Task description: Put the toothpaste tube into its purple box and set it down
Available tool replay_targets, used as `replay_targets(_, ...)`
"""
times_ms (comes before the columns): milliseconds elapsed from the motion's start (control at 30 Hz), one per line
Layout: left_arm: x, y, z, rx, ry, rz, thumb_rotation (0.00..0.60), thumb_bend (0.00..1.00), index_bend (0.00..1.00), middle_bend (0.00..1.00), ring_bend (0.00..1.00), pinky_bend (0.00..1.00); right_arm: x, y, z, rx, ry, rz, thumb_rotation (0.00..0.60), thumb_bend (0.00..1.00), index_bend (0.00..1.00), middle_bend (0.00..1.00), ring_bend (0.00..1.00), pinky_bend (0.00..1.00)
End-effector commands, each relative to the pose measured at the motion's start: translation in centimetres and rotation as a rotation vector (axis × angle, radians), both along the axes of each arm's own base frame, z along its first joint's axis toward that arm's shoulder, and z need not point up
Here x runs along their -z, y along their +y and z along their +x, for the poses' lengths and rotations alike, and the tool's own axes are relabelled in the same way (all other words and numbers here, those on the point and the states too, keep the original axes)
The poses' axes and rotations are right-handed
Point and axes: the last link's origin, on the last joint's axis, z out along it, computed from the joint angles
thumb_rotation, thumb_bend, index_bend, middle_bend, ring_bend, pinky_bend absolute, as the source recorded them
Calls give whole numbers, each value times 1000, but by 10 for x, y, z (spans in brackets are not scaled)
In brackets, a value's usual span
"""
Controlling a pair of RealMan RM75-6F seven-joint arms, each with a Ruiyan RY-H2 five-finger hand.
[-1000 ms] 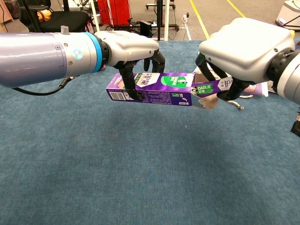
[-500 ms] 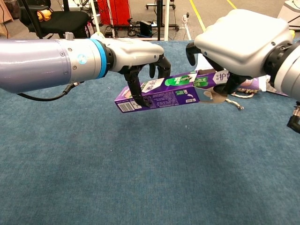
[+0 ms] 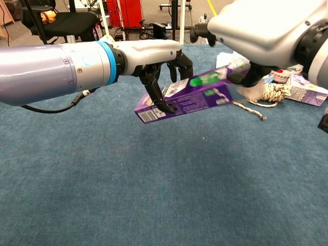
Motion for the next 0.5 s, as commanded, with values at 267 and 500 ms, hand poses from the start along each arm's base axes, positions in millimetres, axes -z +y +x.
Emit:
replay_targets(267, -7, 7, -6, -51, -203, -31, 600, 205, 416, 353, 298, 536, -29, 3, 18, -45, -21, -66, 600, 276, 65, 99, 111, 279)
replay_targets(500, -12, 12, -12, -81, -308, -39, 600, 204, 417, 354, 302, 537, -66, -6, 23, -121, 13, -263, 600, 277, 65, 105, 111, 273)
